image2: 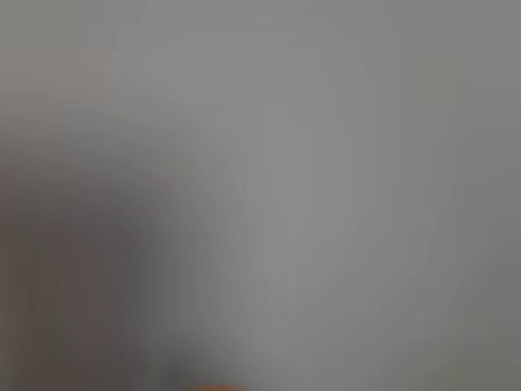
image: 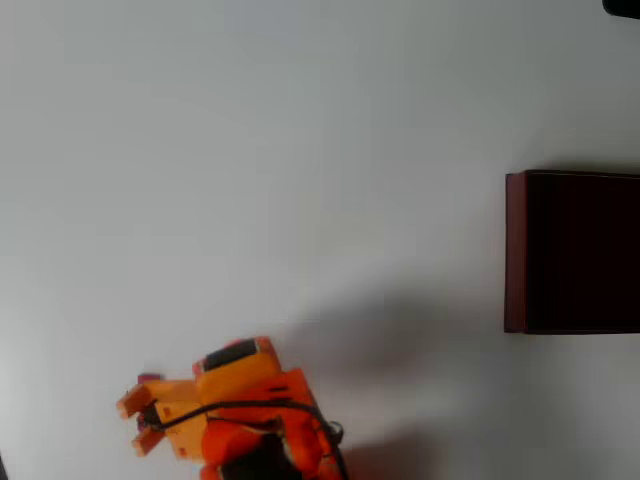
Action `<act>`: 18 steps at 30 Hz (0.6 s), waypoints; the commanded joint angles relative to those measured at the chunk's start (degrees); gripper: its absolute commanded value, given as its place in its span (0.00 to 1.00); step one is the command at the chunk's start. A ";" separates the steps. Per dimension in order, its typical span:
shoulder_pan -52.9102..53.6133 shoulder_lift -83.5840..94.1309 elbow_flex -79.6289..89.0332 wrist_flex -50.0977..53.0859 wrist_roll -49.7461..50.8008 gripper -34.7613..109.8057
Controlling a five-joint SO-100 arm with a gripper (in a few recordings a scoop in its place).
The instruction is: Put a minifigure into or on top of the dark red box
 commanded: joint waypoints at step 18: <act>0.00 3.96 -12.39 21.71 64.95 0.27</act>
